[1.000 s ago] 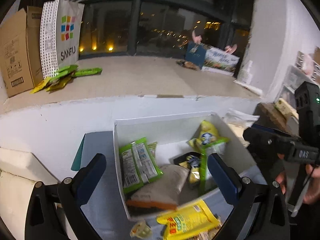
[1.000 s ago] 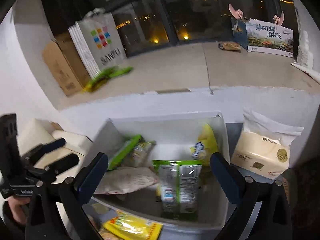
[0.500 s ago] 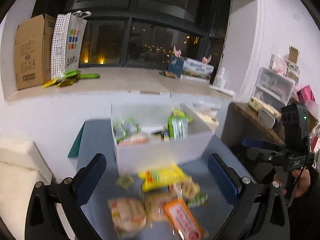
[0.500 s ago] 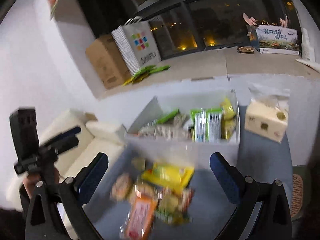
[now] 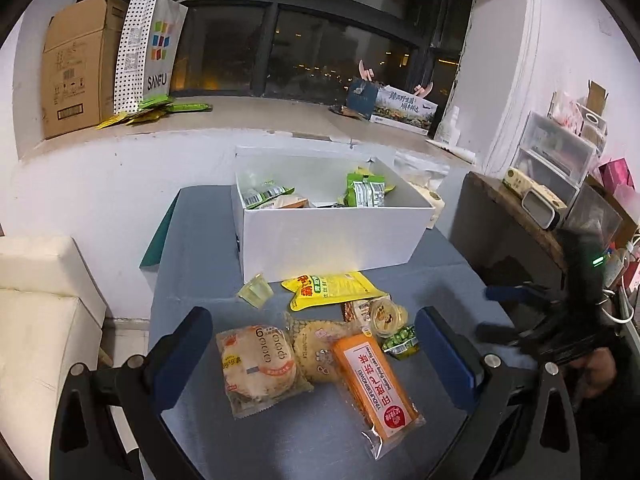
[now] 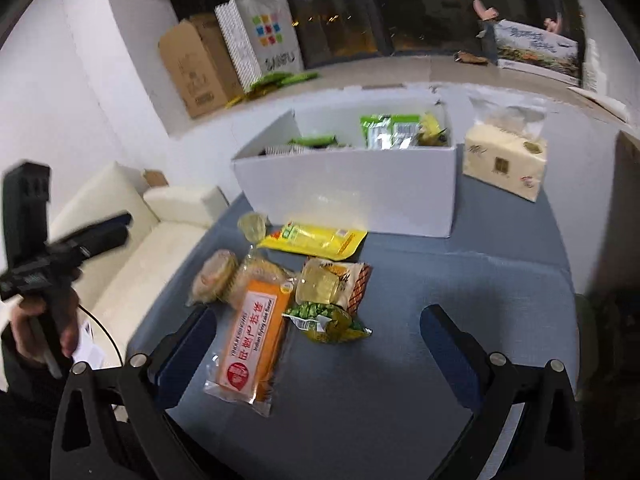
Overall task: Organize snacks
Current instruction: 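Grasp the round bread pack with the left tool while the right tool grasps the green pea snack bag, then carry both packs over the white box and open both tools to drop them, then grasp the small jelly cup with the right tool, then pass it to the left tool, then lower the jelly cup into the white box and open the left tool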
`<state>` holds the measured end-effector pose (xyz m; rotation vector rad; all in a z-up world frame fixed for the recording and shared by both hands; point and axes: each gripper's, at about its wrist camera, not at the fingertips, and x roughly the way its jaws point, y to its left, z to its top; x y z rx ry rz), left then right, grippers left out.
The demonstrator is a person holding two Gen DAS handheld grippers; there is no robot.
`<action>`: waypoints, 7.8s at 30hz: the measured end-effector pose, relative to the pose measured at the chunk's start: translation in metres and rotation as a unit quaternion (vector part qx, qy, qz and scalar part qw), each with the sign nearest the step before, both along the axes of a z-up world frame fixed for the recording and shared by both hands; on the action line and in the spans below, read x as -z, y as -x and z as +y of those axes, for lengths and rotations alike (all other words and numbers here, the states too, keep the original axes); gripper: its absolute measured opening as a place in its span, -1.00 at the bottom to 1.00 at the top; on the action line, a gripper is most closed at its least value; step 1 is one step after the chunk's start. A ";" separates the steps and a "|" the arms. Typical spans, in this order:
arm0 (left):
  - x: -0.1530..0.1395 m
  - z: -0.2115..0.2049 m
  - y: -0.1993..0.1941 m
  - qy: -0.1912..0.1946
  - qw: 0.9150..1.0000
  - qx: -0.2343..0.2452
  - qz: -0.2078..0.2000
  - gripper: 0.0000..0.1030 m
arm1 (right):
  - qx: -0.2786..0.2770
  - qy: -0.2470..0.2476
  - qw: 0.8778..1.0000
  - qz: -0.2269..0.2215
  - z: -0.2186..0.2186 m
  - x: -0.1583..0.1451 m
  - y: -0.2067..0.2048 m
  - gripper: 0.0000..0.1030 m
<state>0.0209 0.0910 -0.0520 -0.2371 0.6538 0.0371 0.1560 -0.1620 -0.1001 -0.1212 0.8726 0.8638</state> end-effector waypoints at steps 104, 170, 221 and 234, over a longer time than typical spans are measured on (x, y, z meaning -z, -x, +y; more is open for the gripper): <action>-0.061 0.017 -0.146 -0.067 0.997 0.013 -0.025 1.00 | 0.023 -0.067 0.997 -0.044 0.024 -0.071 -0.113 1.00; 0.098 0.042 -0.117 -0.025 0.990 -0.035 0.135 0.99 | -0.079 0.034 0.996 -0.013 0.004 0.040 0.023 -0.36; -0.062 0.018 -0.229 -0.022 0.998 0.046 -0.031 -0.02 | 0.030 -0.074 0.996 -0.048 0.073 -0.094 -0.170 -0.35; -0.034 0.039 -0.247 -0.054 0.998 -0.012 -0.002 1.00 | 0.071 -0.046 0.996 -0.007 0.083 -0.060 -0.219 1.00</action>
